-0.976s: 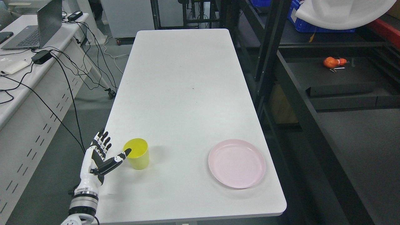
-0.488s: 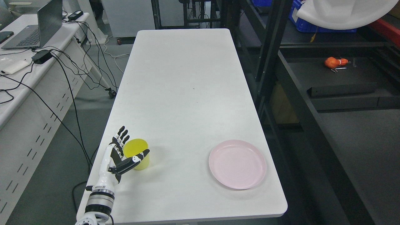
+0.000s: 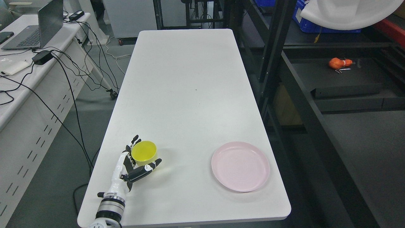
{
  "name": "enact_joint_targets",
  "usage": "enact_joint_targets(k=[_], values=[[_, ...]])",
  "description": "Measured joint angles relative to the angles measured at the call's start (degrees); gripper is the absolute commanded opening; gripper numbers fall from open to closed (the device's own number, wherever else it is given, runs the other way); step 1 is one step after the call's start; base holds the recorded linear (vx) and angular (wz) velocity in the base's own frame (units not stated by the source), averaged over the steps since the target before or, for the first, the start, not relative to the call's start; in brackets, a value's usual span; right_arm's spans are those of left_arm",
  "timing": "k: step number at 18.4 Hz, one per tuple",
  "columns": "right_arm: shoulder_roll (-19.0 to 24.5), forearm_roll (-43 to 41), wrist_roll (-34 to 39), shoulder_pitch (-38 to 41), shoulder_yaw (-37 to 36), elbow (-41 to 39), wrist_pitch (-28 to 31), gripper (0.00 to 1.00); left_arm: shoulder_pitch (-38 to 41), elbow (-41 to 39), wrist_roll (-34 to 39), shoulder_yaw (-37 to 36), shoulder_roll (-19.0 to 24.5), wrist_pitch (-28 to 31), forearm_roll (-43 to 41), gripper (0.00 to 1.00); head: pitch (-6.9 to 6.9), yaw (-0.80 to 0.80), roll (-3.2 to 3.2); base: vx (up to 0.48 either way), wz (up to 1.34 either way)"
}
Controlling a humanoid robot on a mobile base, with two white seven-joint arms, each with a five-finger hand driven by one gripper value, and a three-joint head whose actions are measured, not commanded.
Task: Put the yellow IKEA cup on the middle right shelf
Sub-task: 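Close the left hand fingers around the yellow cup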
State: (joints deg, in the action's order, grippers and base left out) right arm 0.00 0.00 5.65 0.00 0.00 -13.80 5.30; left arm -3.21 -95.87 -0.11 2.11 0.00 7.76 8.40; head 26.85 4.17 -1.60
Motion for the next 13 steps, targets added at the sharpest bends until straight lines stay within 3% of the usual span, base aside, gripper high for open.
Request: enact_joint_targets(k=[6, 12, 13], values=[[0.0, 0.0, 0.0, 0.0, 0.0, 0.0, 0.0, 0.99, 0.2, 0.7, 0.0, -0.5, 0.0, 0.0, 0.0, 0.59, 0.0, 0.0, 0.0, 0.0, 0.0], [0.0, 0.0, 0.0, 0.0, 0.0, 0.0, 0.0, 0.99, 0.4, 1.2, 0.2, 0.1, 0.0, -6.4, 0.6, 0.01, 0.0, 0.0, 0.0, 0.0, 0.0], [0.0, 0.0, 0.0, 0.0, 0.0, 0.0, 0.0, 0.99, 0.4, 1.3, 0.3, 0.2, 0.0, -8.1, 0.9, 0.0, 0.0, 0.0, 0.0, 0.0, 0.0]])
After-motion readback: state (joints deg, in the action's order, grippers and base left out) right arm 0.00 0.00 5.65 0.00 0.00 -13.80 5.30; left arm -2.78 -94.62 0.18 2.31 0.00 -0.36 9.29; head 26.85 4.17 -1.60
